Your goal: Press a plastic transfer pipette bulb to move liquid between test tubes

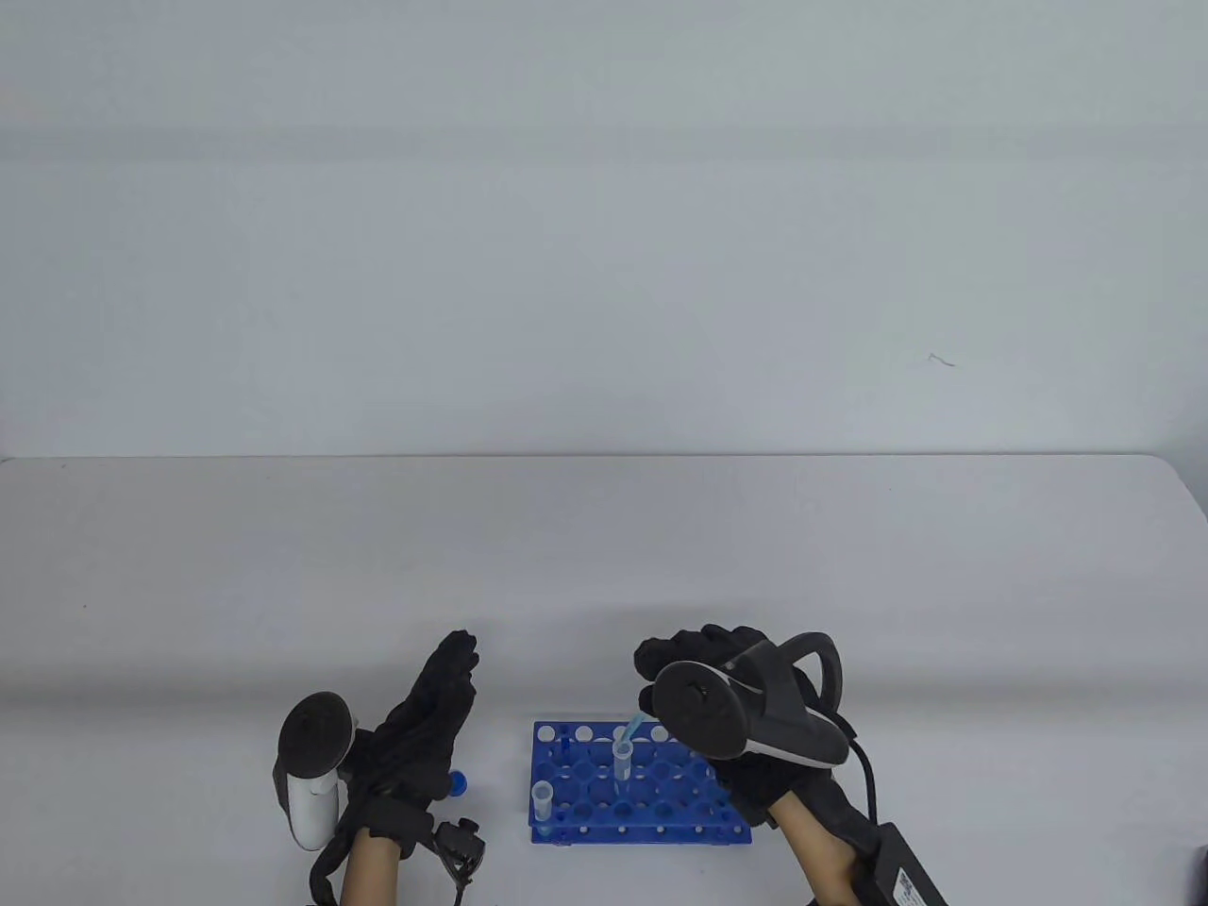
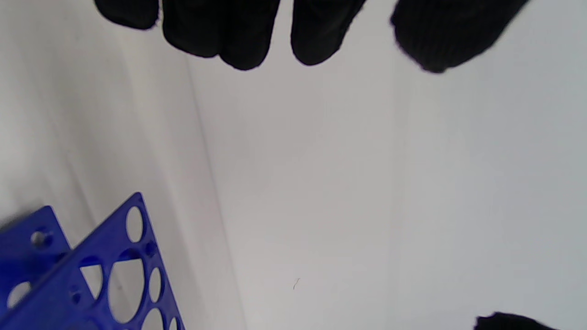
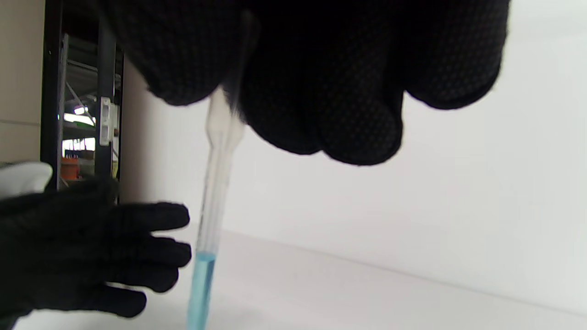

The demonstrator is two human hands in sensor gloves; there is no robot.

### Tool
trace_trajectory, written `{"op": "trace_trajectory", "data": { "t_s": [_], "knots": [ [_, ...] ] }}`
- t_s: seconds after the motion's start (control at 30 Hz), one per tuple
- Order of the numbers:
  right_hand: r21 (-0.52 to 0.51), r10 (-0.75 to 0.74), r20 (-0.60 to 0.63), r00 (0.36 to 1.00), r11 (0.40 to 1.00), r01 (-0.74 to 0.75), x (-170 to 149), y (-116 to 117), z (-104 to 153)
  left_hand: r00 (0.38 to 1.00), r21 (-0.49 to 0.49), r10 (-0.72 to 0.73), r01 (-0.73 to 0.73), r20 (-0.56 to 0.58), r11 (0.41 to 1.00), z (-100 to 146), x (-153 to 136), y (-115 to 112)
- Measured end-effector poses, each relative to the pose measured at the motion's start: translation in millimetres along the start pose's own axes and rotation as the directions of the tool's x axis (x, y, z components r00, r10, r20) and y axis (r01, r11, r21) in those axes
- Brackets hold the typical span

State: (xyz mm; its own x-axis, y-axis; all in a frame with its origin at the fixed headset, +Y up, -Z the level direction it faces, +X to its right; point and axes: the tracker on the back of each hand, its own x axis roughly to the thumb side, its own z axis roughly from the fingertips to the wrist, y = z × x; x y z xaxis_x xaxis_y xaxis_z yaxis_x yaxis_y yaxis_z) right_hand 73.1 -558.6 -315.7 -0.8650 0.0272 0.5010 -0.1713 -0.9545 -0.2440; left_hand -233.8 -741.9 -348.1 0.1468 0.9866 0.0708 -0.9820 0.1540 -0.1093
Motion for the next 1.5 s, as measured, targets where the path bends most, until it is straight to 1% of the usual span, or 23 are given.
{"op": "trace_trajectory", "data": {
  "t_s": [0.1, 0.2, 0.27, 0.37, 0.57, 0.77, 1.1, 1.27, 1.5],
  "knots": [
    [-0.053, -0.035, 0.018, 0.999, 0.998, 0.036, 3, -12, 6, 1.000, 0.000, 0.000, 0.000, 0.000, 1.000, 0, 0, 0],
    [-0.086, -0.073, 0.074, 0.995, 0.993, 0.080, 11, -16, 8, 1.000, 0.001, -0.001, 0.001, -0.002, 1.000, 0, 0, 0],
    [-0.089, -0.111, 0.109, 0.988, 0.989, 0.121, 18, -15, 8, 1.000, 0.001, -0.002, 0.002, -0.002, 1.000, 0, 0, 0],
    [-0.059, -0.127, 0.153, 0.980, 0.989, 0.138, 30, -6, 5, 1.000, 0.001, -0.001, 0.001, -0.002, 1.000, 0, 0, 0],
    [-0.004, -0.060, 0.181, 0.982, 0.998, 0.062, 47, 13, -1, 1.000, 0.000, 0.000, 0.000, 0.000, 1.000, 0, 0, 0],
    [0.026, -0.064, 0.187, 0.980, 0.998, 0.061, 52, 28, -4, 1.000, -0.001, 0.000, 0.000, -0.001, 1.000, 0, 0, 0],
    [0.085, 0.009, 0.241, 0.970, 0.996, -0.030, 72, 45, -5, 1.000, -0.001, 0.000, 0.000, -0.002, 1.000, 0, 0, 0],
    [0.056, 0.079, 0.268, 0.960, 0.994, -0.097, 82, 53, -4, 1.000, 0.000, 0.000, 0.000, -0.001, 1.000, 0, 1, 0],
    [-0.053, 0.194, 0.295, 0.936, 0.981, -0.187, 92, 60, -1, 1.000, -0.001, 0.001, -0.001, -0.002, 1.000, 0, 1, 0]
  ]
}}
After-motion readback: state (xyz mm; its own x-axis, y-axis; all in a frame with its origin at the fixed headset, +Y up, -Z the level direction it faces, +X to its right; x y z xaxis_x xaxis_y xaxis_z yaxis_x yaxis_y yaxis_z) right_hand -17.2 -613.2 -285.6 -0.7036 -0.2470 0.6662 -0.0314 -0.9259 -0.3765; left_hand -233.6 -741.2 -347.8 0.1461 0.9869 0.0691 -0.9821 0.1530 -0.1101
